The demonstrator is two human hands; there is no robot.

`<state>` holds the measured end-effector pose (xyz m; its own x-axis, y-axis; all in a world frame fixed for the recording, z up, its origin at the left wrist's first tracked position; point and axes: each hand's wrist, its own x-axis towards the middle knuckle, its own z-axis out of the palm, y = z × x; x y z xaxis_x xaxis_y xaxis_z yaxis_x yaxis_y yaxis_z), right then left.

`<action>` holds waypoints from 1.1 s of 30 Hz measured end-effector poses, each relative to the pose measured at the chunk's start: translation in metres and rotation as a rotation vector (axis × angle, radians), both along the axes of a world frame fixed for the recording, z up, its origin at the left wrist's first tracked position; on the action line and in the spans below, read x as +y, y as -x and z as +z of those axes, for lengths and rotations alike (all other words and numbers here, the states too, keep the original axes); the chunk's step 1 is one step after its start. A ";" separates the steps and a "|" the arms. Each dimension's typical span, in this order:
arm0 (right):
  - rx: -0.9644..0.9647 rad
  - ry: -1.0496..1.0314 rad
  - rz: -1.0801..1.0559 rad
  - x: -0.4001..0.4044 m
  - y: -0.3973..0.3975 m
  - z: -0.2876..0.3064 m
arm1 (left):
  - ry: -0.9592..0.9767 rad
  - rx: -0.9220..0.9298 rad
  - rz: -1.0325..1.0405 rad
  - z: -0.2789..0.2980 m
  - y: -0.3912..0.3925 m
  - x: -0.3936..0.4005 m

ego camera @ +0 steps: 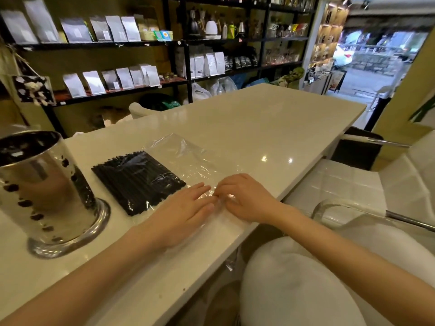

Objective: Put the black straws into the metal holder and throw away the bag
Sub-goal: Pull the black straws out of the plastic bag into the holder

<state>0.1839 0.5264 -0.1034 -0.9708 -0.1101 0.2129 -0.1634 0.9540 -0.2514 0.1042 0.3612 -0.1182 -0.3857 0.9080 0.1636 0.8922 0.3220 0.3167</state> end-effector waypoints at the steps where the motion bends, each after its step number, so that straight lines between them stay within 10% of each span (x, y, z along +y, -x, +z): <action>1: -0.005 -0.009 -0.008 0.001 0.001 -0.002 | -0.020 0.036 -0.021 0.003 0.005 0.004; 18: 0.171 -0.325 0.064 0.020 -0.047 -0.010 | 0.199 0.113 0.041 -0.019 0.036 0.034; 33: 0.008 0.199 -0.113 0.007 0.038 0.021 | -0.143 -0.145 0.366 0.020 0.027 -0.012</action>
<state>0.1459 0.5331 -0.0826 -0.9728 0.0442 0.2274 -0.0610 0.8981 -0.4356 0.0776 0.3494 -0.0981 -0.7071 0.6787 0.1983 0.6698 0.5531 0.4954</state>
